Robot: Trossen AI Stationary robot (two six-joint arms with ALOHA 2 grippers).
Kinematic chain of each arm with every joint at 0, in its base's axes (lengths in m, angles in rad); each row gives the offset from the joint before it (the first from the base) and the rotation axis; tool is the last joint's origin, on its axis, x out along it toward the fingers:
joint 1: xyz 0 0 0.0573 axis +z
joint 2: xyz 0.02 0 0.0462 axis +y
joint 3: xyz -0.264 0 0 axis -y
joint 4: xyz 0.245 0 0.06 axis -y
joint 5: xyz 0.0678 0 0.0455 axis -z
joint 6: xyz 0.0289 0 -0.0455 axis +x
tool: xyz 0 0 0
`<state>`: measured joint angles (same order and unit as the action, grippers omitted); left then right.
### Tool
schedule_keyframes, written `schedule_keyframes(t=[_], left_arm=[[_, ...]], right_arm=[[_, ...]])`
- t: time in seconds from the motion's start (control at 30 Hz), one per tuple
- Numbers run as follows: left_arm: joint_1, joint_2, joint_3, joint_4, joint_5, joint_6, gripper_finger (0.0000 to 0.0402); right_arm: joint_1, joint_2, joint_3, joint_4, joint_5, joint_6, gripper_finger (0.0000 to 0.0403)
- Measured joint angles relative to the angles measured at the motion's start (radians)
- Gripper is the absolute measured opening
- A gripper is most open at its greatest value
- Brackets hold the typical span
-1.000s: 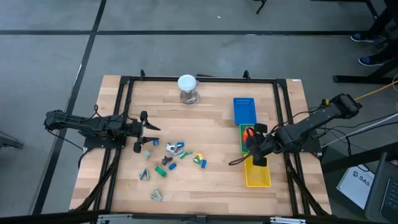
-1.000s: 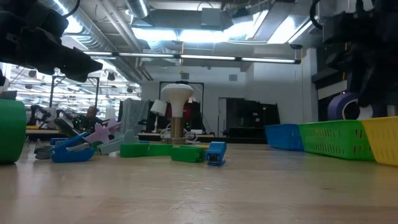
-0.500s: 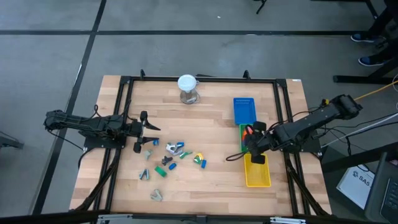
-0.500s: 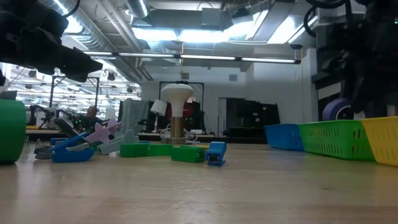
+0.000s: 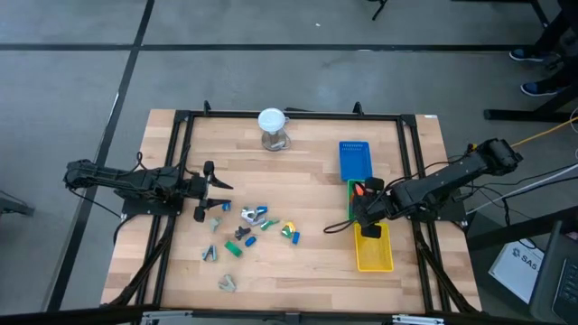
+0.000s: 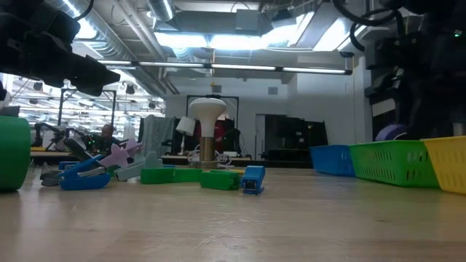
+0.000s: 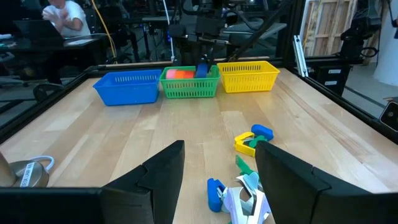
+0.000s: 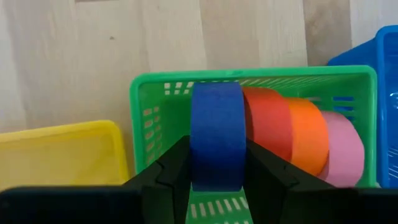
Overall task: Pick and place Stapler, Stapler remover, tape
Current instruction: Put the blue tape into the green bin, then put the green tape into the green bin
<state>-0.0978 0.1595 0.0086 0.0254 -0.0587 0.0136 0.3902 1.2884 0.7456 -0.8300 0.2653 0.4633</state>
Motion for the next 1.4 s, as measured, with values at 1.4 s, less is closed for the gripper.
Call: schedule_keyframes(t=[1.4], left_arm=[[0.000,0.000,0.000,0.000,0.000,0.000,0.0196]], right_arm=[[-0.010,-0.001,0.221,-0.031,-0.004,-0.045,0.0160]])
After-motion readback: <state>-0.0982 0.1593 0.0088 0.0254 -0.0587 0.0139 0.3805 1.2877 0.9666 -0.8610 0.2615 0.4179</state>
